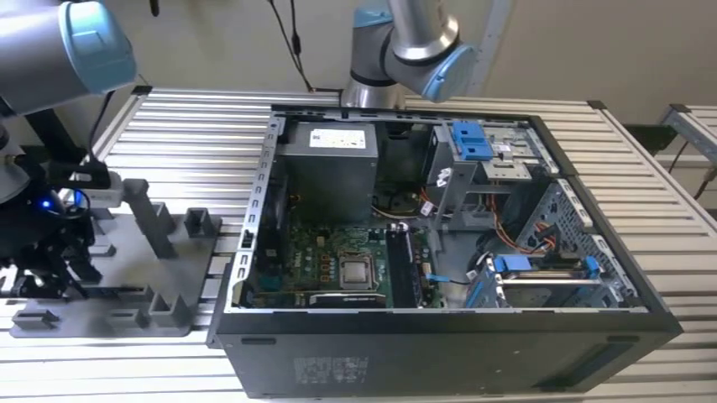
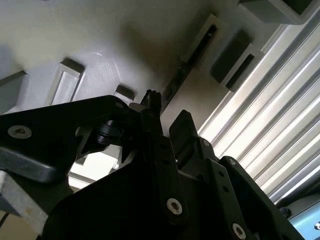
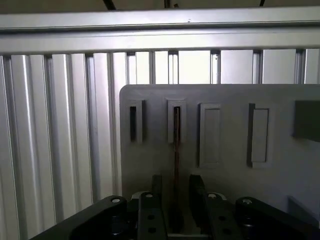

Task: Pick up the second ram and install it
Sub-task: 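Pick up the second ram and move it above second insertion slot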

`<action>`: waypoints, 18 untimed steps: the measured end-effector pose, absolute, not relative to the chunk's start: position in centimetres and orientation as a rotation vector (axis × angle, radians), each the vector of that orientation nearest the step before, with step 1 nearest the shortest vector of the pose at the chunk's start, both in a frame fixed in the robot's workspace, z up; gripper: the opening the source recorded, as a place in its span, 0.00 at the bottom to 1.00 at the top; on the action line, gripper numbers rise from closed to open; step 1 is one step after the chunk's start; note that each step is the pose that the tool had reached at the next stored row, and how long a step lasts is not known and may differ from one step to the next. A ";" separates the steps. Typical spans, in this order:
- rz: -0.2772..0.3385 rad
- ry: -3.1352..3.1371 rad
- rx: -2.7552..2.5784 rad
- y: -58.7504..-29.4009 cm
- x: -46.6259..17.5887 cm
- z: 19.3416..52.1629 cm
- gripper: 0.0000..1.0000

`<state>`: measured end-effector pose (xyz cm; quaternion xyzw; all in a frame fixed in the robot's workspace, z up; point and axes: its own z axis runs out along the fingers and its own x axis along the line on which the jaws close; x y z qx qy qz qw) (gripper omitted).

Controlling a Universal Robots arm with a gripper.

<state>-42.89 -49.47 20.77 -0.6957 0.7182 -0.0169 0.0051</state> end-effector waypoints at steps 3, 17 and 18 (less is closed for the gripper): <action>-0.054 2.248 -2.178 -49.5 -43.0 20.5 0.36; -0.055 2.246 -2.180 -48.9 -43.3 19.7 0.36; -0.055 2.245 -2.181 -48.9 -43.3 19.7 0.36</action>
